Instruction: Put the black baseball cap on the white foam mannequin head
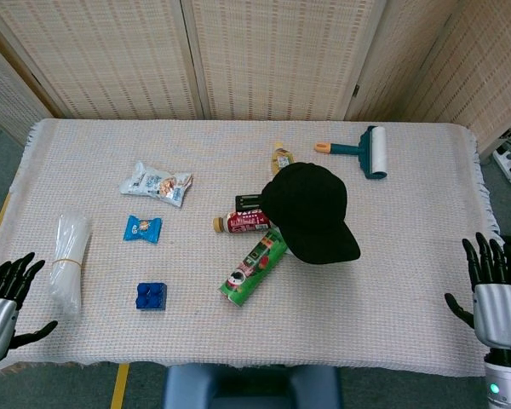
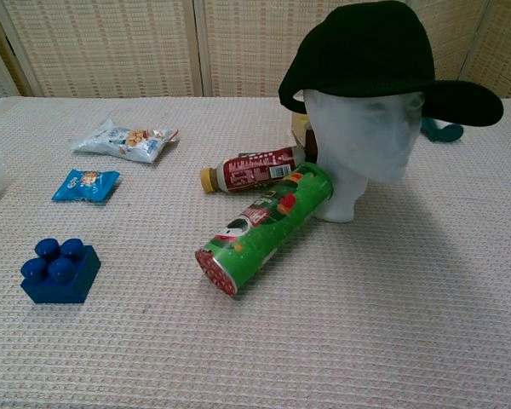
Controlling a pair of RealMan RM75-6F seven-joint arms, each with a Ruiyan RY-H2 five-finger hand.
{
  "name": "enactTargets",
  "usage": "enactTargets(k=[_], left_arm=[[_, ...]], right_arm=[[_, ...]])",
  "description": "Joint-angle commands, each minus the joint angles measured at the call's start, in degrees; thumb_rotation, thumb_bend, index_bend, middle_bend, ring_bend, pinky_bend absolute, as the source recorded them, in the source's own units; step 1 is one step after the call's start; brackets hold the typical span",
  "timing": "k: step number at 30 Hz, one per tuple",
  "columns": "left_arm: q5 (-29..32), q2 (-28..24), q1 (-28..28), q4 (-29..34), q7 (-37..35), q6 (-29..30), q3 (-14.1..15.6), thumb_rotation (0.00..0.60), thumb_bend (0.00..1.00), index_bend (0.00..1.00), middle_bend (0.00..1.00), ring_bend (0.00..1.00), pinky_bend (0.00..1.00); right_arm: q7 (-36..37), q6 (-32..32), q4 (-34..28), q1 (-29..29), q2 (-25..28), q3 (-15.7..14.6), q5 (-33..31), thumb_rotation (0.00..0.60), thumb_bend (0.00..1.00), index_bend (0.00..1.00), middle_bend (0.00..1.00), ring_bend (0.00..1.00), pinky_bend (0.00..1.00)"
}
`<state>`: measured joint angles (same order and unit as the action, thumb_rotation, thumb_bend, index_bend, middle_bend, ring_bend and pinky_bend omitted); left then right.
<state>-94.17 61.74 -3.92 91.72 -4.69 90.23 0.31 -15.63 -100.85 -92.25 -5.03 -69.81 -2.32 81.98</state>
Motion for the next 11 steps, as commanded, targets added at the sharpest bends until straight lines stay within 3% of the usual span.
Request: enactTargets(k=[1,11], left_arm=[[0.4,0.6,-0.1,-0.4,0.6,-0.3,-0.2,0.600,0.13,0.02,0.00,0.00,0.03],[0.0,2.0,-0.2,-1.6,3.2,-0.5,0.0,0.600,0.13,0.02,0.00,0.00,0.03]], right_arm=[[1.9,2.1,0.0,1.8,2.8,-0.8,-0.3,0.600,0.11,0.00,0.00,0.00,0.00],[3.9,2.4,-2.6,3.4,5.7,0.2,2.2,0.600,0.11,0.00,0.00,0.00,0.00]])
